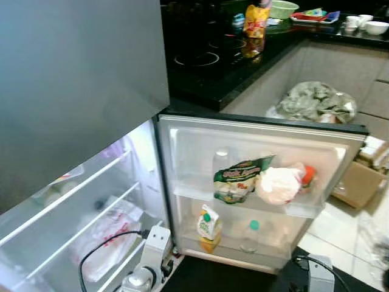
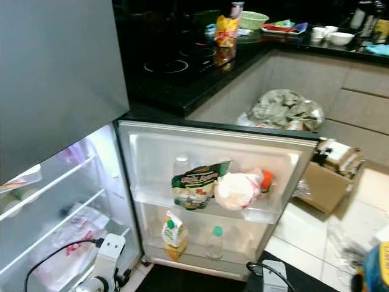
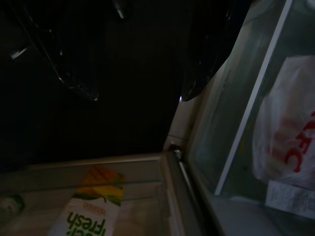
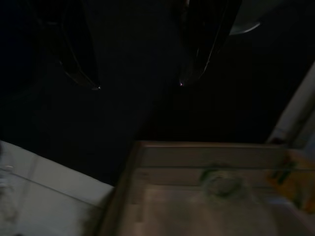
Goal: Restocking fridge
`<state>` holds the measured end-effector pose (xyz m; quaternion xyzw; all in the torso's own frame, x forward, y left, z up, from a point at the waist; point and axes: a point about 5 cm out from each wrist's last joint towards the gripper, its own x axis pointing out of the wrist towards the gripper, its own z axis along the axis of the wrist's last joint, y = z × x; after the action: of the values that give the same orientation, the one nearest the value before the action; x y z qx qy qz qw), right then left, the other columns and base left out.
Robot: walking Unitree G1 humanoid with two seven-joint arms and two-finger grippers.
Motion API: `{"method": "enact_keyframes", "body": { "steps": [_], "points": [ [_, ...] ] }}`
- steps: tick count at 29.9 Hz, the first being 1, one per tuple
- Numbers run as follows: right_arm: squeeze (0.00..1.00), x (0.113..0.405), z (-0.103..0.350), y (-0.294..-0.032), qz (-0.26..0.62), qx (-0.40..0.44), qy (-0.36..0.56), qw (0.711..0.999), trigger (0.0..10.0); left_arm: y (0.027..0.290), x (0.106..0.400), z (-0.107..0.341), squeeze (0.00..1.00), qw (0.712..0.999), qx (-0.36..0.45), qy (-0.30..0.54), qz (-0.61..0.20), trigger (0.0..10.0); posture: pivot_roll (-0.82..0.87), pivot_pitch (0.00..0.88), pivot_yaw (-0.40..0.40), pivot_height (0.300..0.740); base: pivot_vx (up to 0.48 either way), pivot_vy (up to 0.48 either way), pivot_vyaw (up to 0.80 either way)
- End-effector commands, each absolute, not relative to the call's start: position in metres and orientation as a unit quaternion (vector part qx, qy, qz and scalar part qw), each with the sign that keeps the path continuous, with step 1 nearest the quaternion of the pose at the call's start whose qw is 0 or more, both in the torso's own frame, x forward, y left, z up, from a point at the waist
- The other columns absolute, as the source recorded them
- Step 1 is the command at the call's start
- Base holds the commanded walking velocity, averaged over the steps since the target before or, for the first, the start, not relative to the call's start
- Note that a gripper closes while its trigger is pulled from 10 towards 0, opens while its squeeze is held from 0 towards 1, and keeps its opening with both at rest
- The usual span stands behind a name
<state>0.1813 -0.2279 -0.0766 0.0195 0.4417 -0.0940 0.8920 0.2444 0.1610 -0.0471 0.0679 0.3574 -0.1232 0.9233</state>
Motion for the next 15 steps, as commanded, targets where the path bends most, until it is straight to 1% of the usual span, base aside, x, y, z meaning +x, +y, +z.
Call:
{"method": "enact_keyframes", "body": {
  "steps": [1,7,10,15],
  "points": [
    [0.0,0.179,-0.0784,-0.2244,-0.094,0.023,0.443,0.891,10.0,0.1615,0.2396,-0.0505,0.0,0.919,0.068,0.367,-0.128,10.0,-0.09,0.0,0.027,0.74,0.0,0.0,0.0],
    [0.0,0.1802,-0.0777,-0.2249,-0.091,0.021,0.441,0.893,10.0,0.1589,0.2413,-0.0496,0.0,0.919,0.056,0.367,-0.13,10.0,-0.09,0.0,0.027,0.74,0.0,0.0,0.0],
    [0.0,0.1807,-0.0774,-0.225,-0.091,0.021,0.44,0.893,10.0,0.1578,0.2417,-0.0492,0.0,0.919,0.055,0.366,-0.132,10.0,-0.09,0.0,0.027,0.74,0.0,-0.324,0.0],
    [0.0,0.1807,-0.0773,-0.2255,-0.09,0.018,0.441,0.893,10.0,0.1564,0.2415,-0.0495,0.0,0.919,0.051,0.368,-0.133,10.0,-0.1,0.0,0.023,0.74,0.0,-0.416,0.0]
  ]
}}
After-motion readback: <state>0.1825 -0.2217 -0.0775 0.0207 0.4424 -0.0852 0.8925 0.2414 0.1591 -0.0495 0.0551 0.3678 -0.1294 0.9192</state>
